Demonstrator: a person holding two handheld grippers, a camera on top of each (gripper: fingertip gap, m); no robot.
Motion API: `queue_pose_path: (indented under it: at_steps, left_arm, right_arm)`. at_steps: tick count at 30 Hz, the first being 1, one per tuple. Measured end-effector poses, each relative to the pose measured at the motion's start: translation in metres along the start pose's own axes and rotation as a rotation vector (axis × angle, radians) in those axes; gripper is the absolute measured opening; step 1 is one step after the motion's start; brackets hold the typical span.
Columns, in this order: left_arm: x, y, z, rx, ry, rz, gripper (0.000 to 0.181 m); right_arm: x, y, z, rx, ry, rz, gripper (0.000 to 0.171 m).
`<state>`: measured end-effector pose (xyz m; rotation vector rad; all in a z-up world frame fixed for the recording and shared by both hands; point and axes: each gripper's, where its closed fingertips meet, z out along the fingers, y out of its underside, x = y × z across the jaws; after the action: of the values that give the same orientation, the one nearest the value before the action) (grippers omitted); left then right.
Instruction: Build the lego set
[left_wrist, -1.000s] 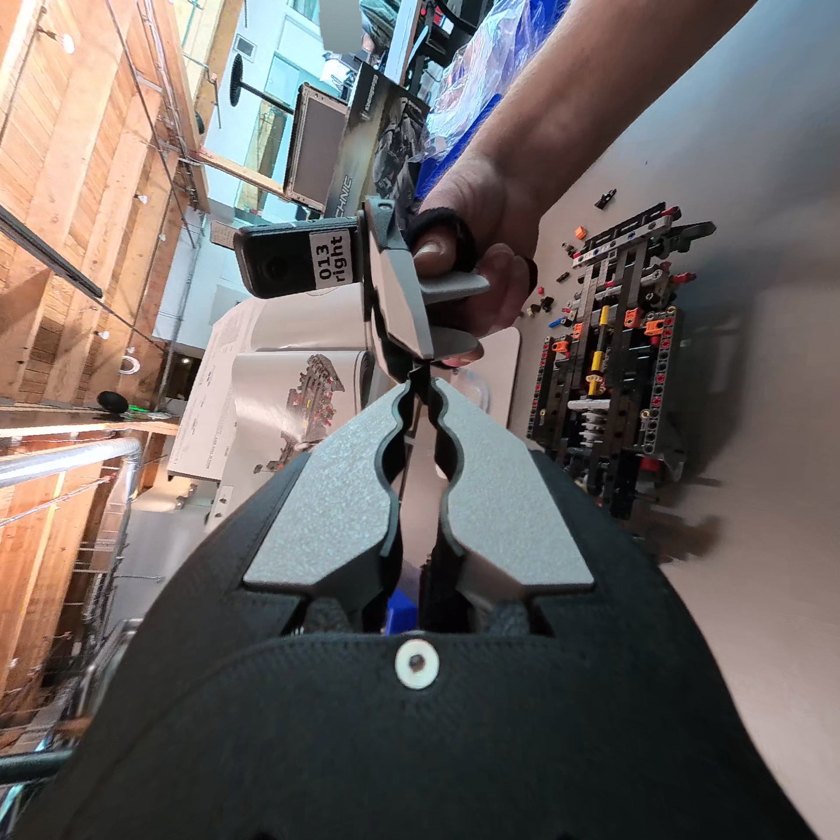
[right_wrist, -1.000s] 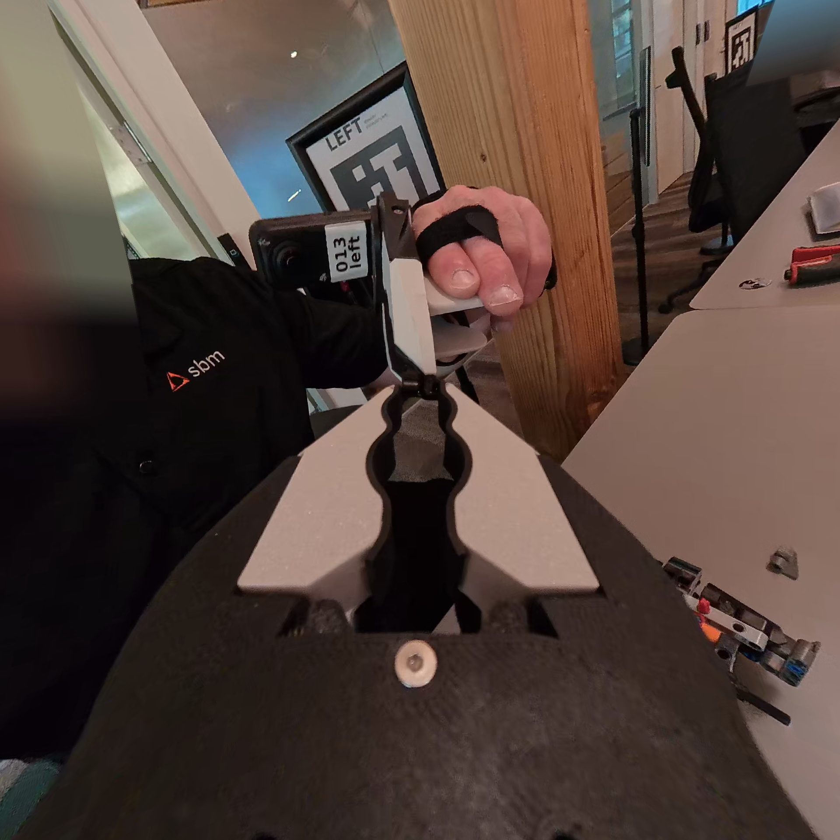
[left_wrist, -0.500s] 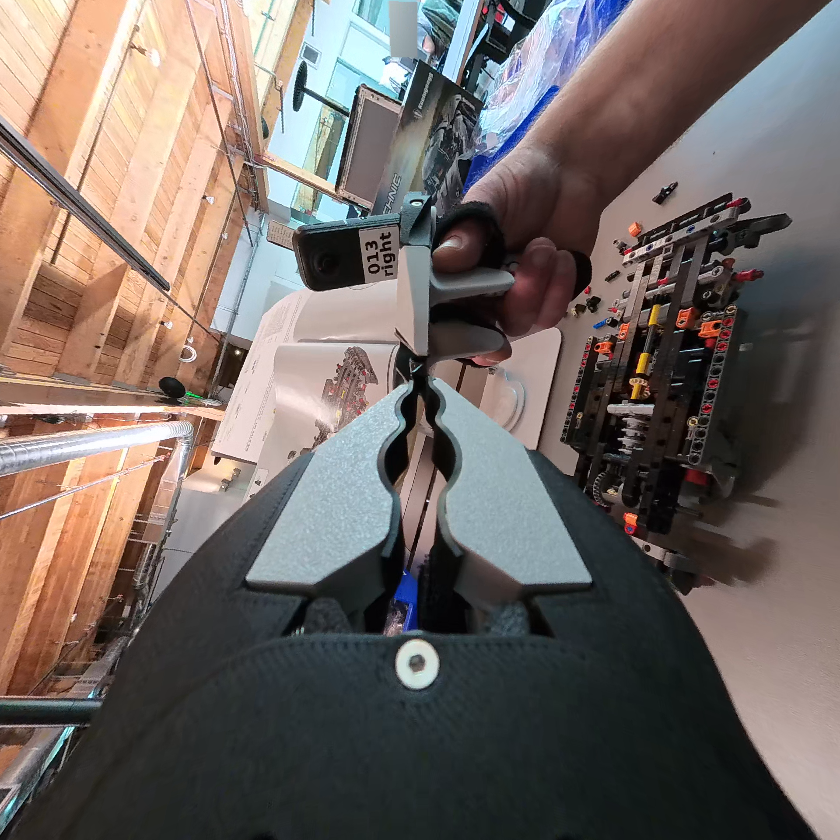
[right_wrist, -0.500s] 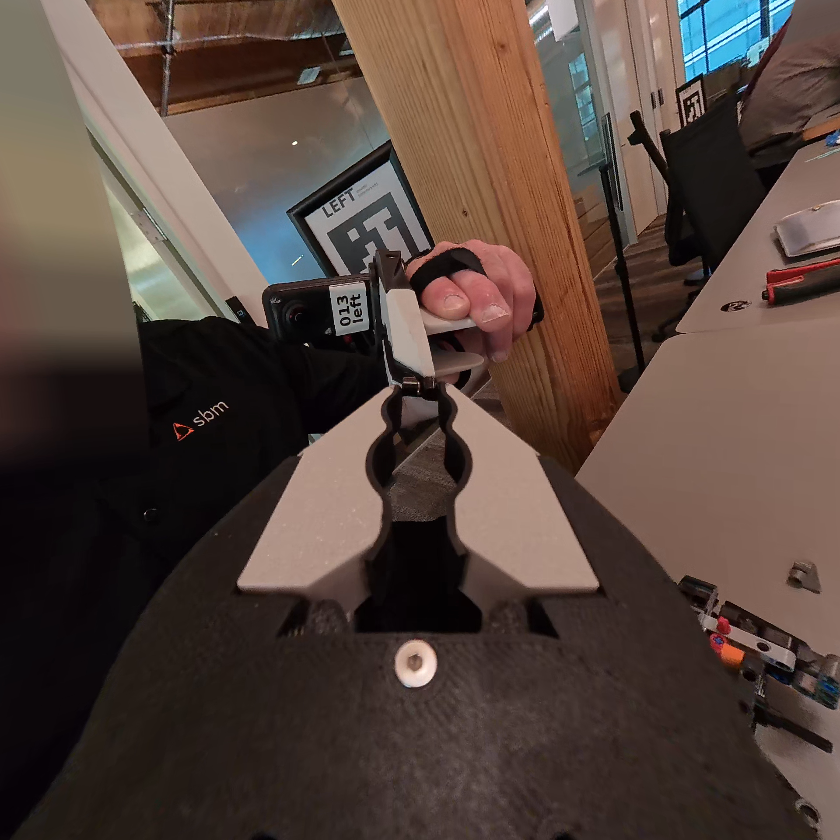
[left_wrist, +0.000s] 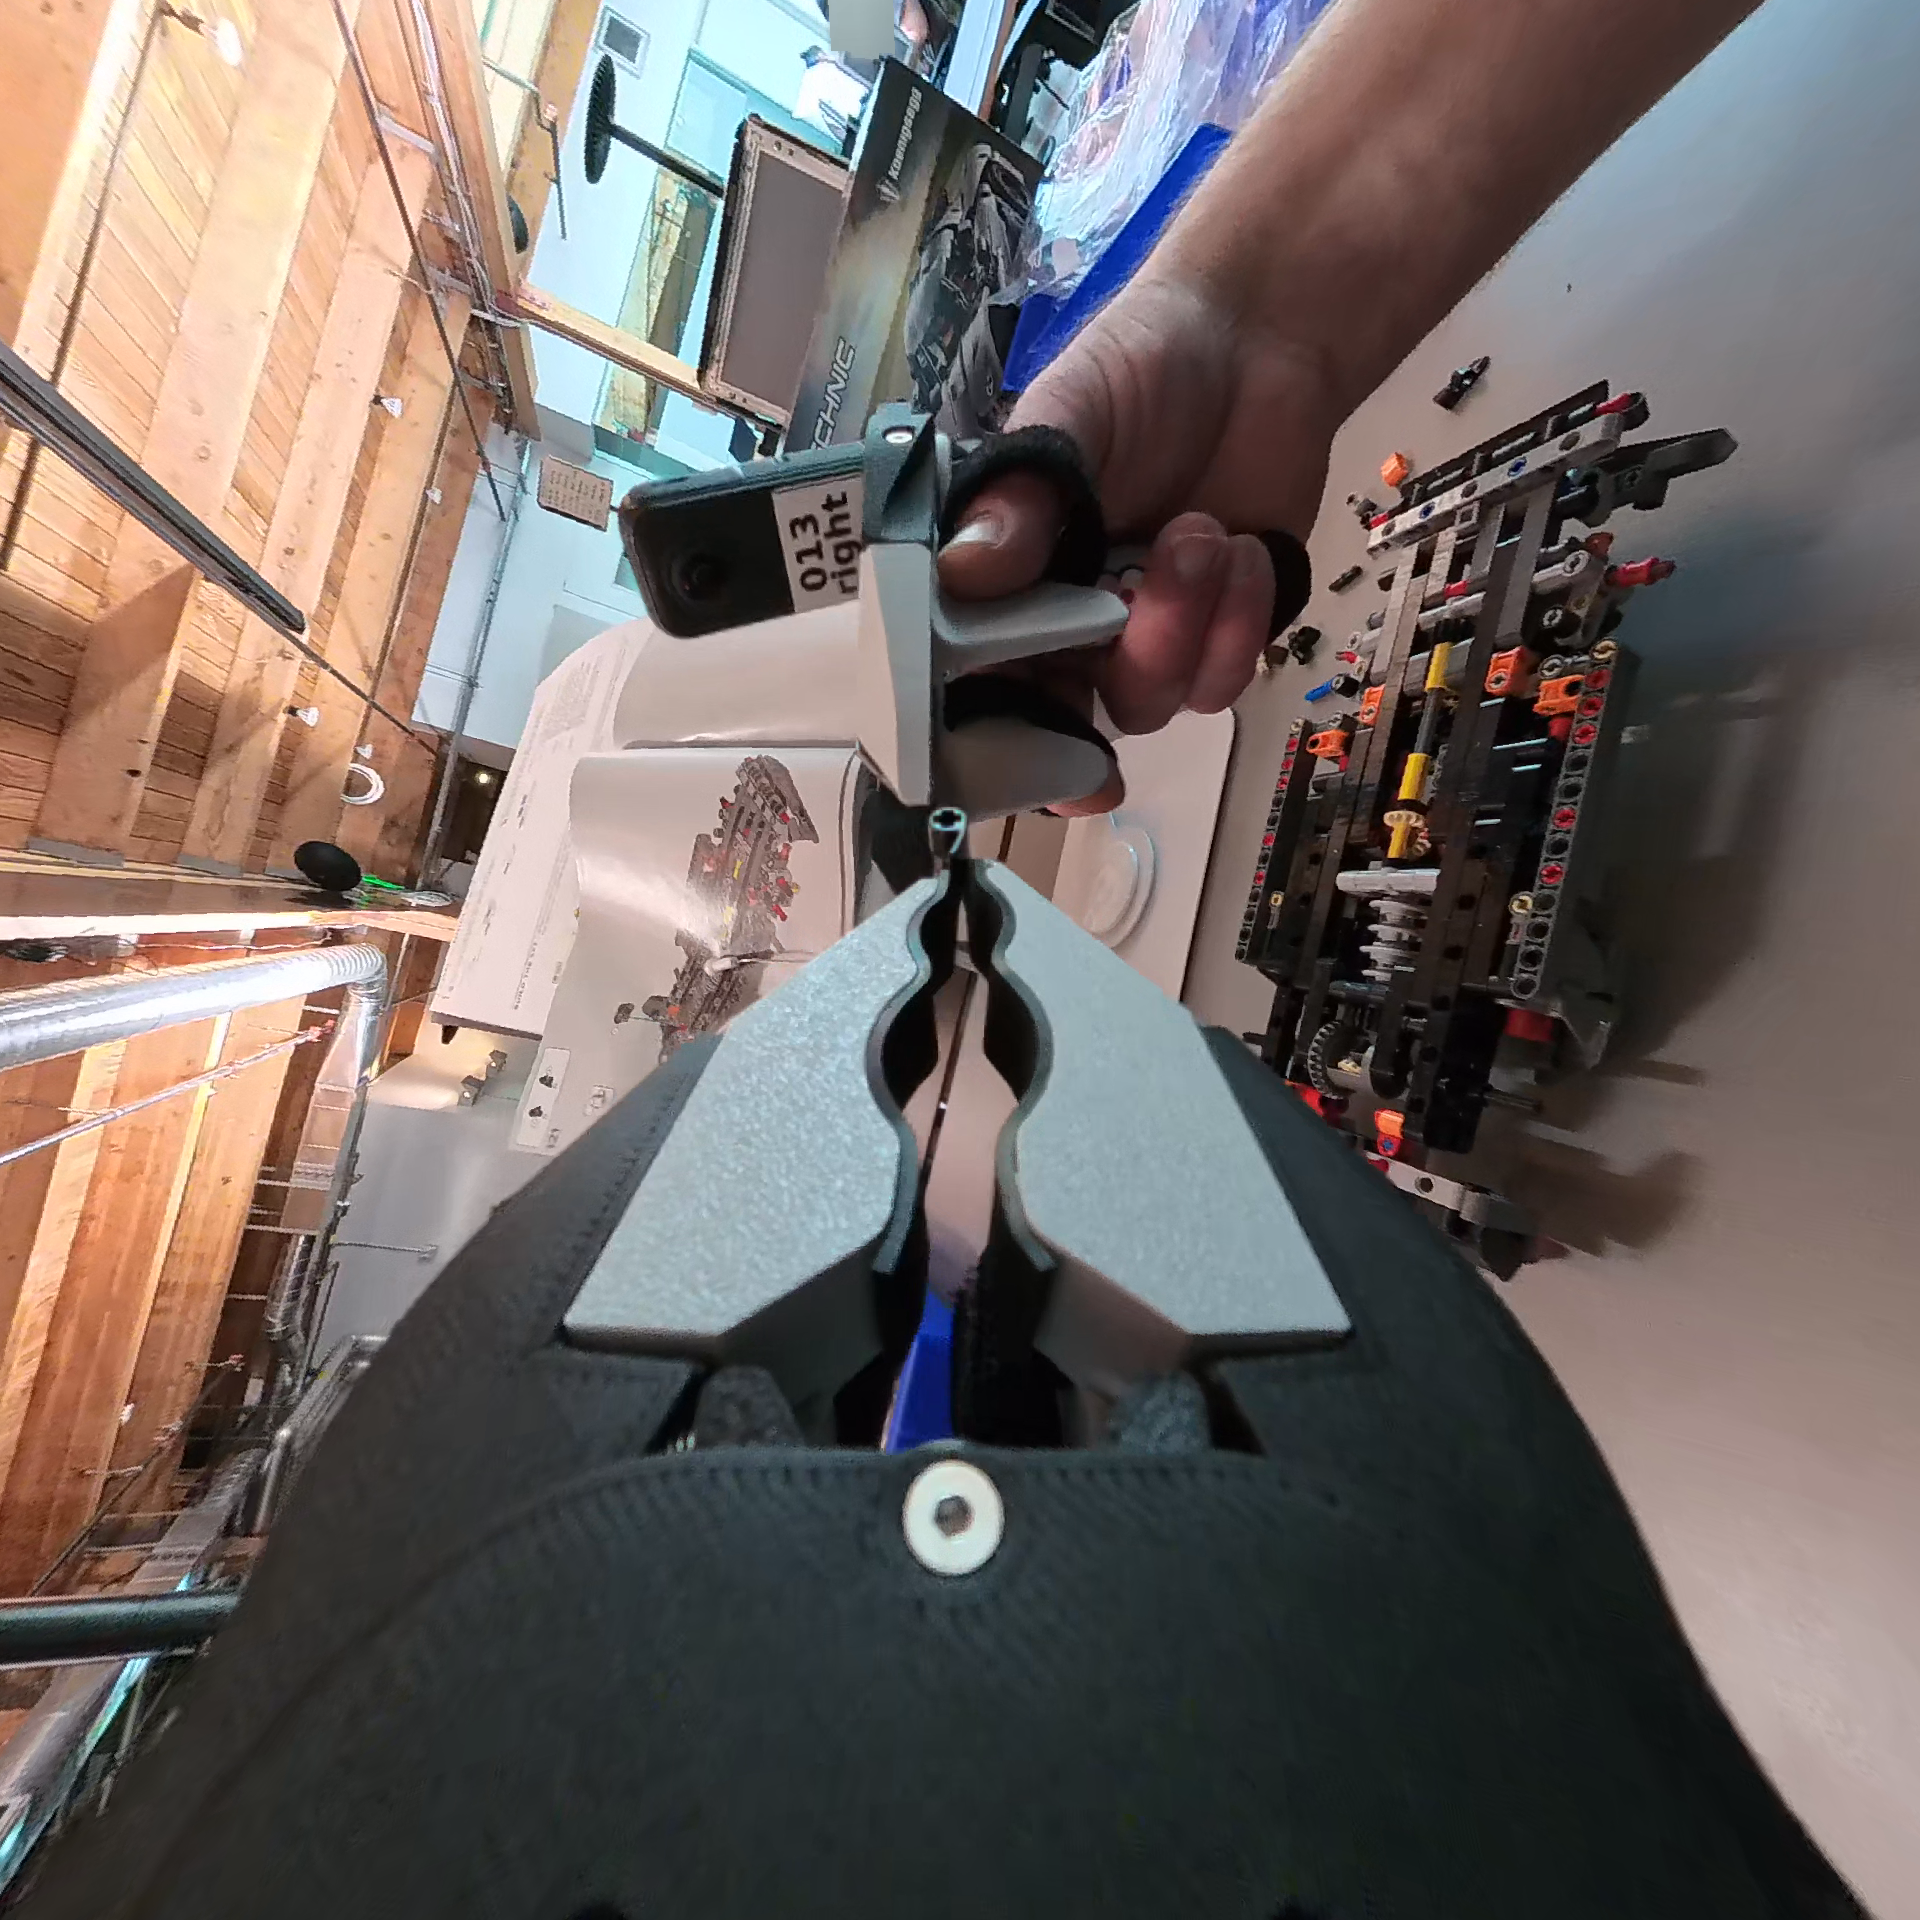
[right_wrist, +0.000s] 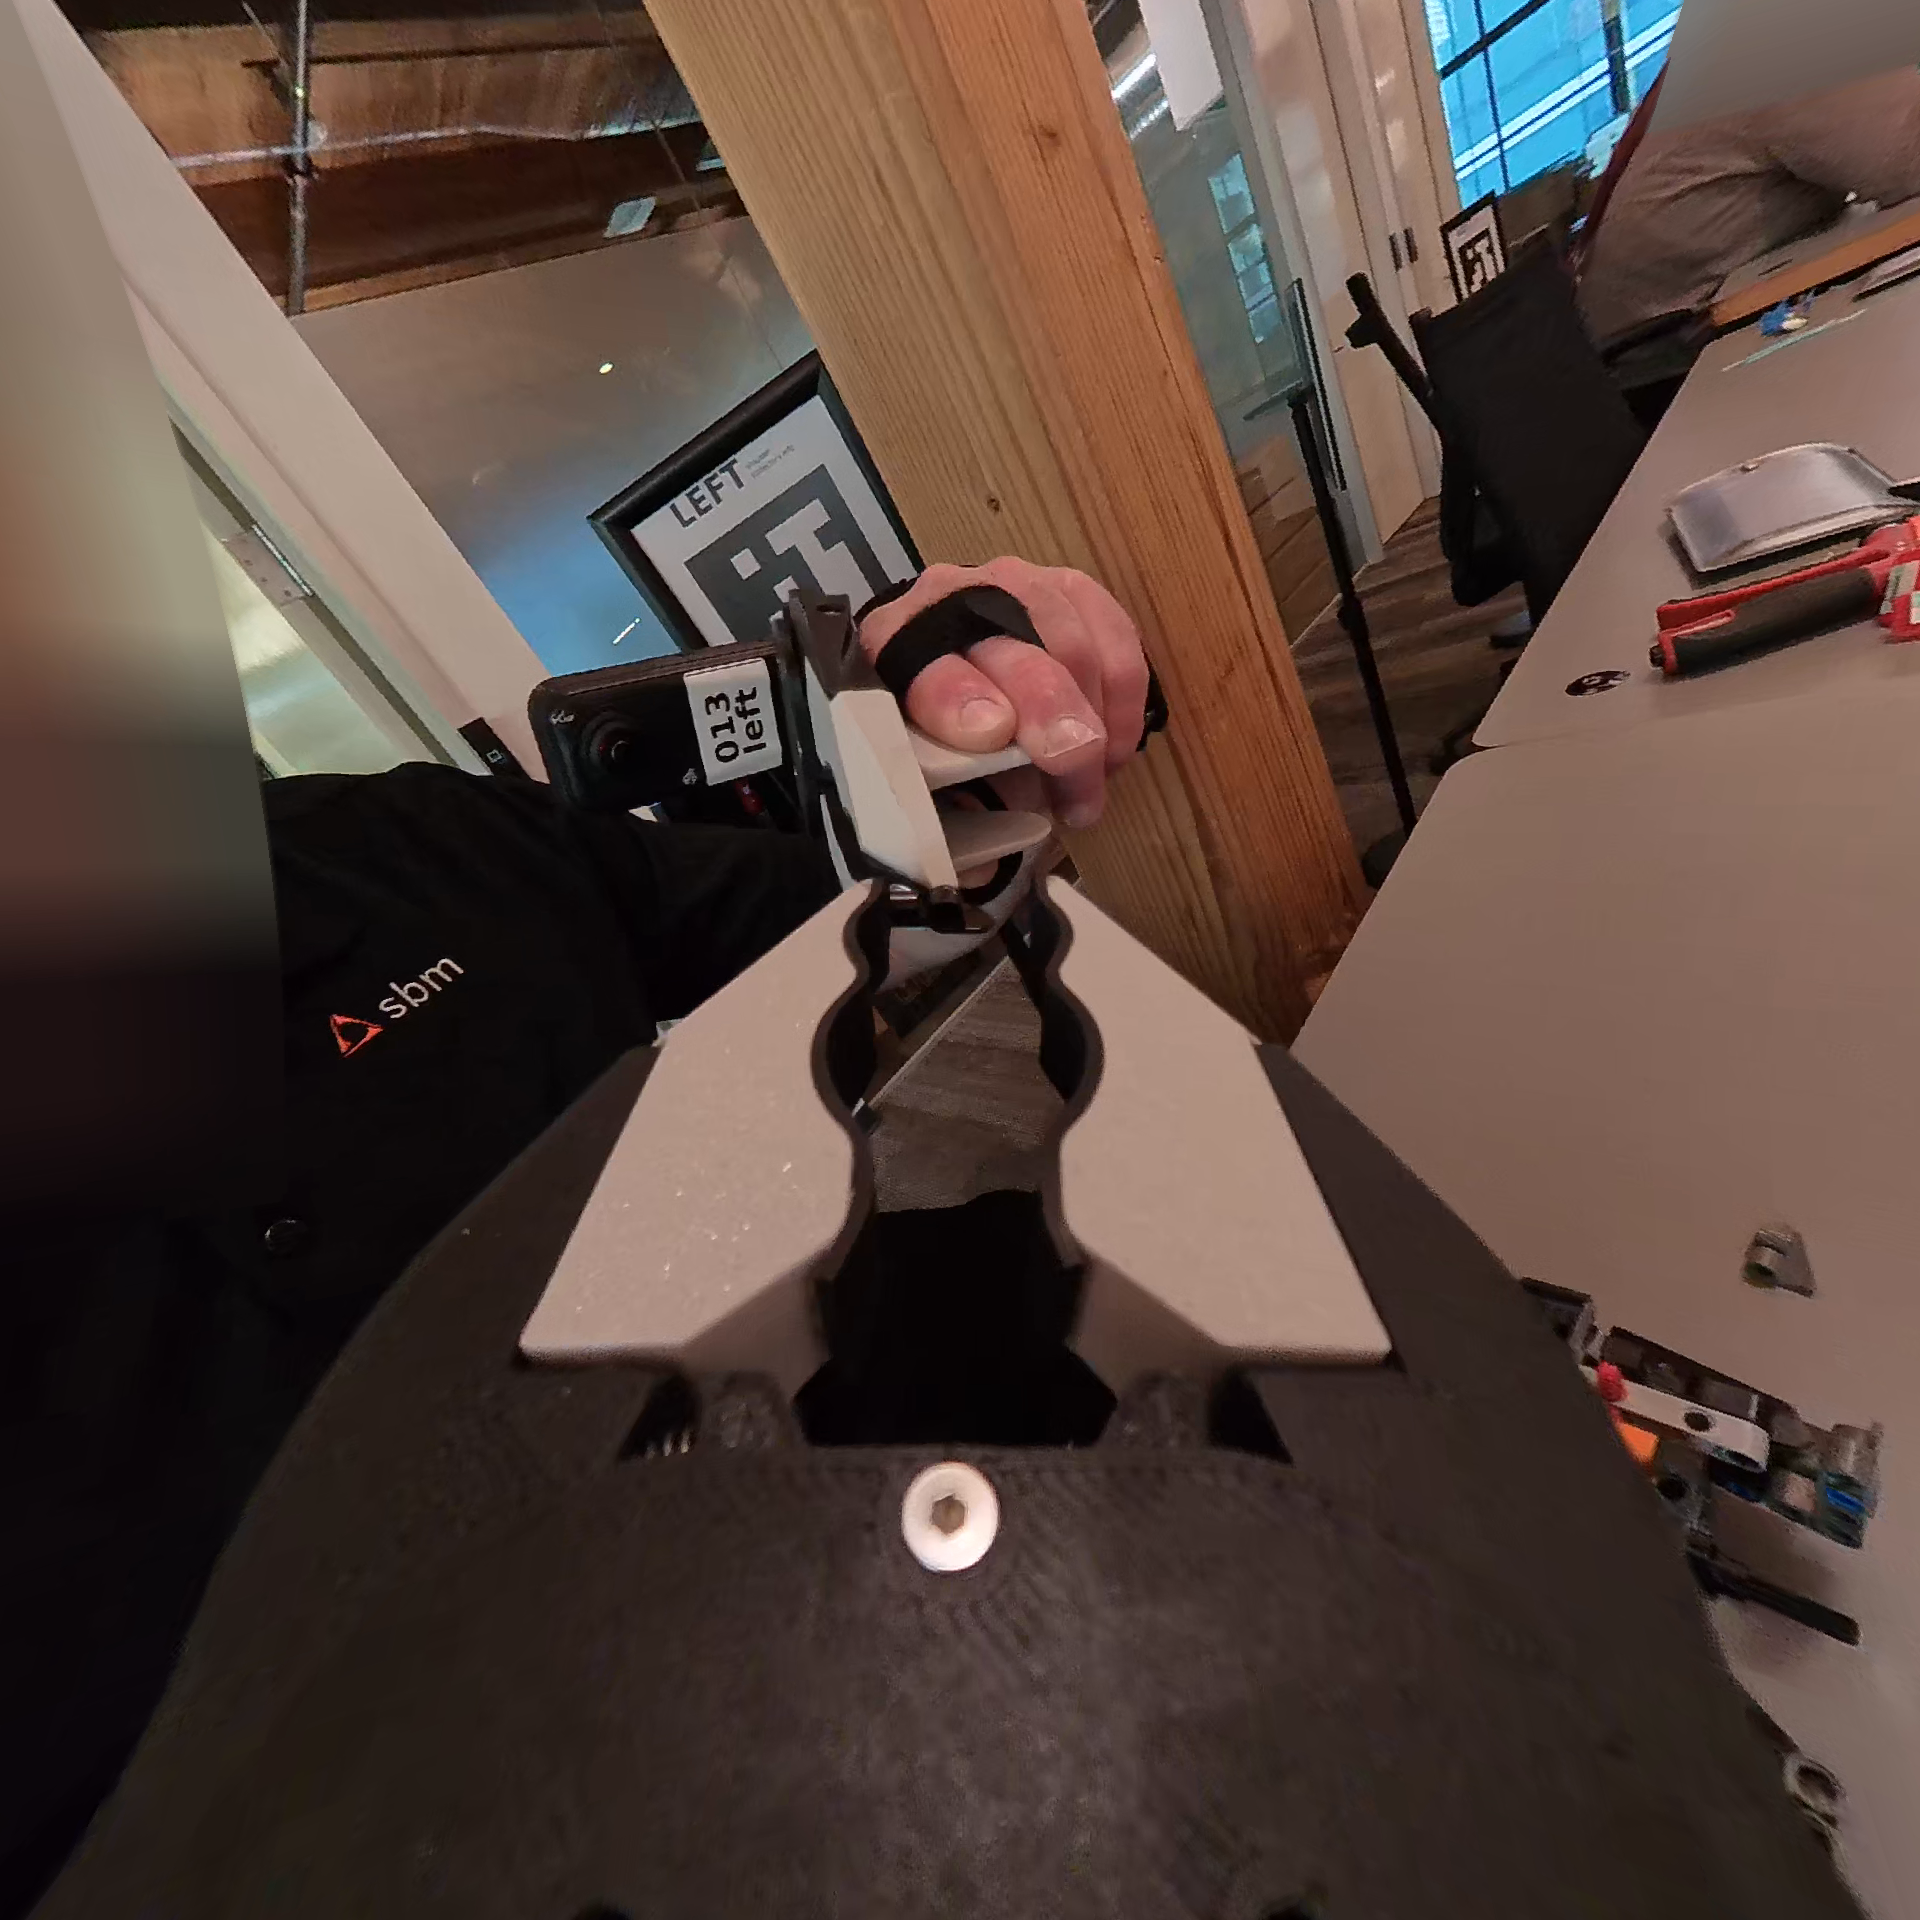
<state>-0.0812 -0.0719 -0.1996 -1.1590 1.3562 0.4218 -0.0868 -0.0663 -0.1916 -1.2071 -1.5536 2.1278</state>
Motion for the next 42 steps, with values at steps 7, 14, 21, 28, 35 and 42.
queue_pose_path:
  at_steps: [7,14,21,28,35,42]
  left_arm:
    - [0.011,0.015,-0.002,-0.047,0.066,-0.045,0.000]
    - [0.042,0.044,0.003,-0.131,0.213,-0.075,0.000]
    - [0.084,0.087,0.014,-0.247,0.424,-0.095,0.000]
    - [0.109,0.104,0.026,-0.276,0.579,-0.098,0.000]
    - [0.123,0.119,0.031,-0.327,0.663,-0.072,0.000]
    - [0.131,0.125,0.036,-0.357,0.694,-0.027,0.000]
  right_arm:
    - [0.012,0.003,-0.007,-0.022,0.095,-0.034,0.025]
    - [0.035,0.024,-0.029,-0.143,0.302,-0.111,0.024]
    - [0.064,0.050,-0.051,-0.294,0.496,-0.183,0.023]
    - [0.081,0.070,-0.070,-0.365,0.595,-0.196,0.020]
    - [0.090,0.090,-0.079,-0.423,0.630,-0.194,0.019]
    - [0.100,0.104,-0.084,-0.515,0.685,-0.249,0.021]
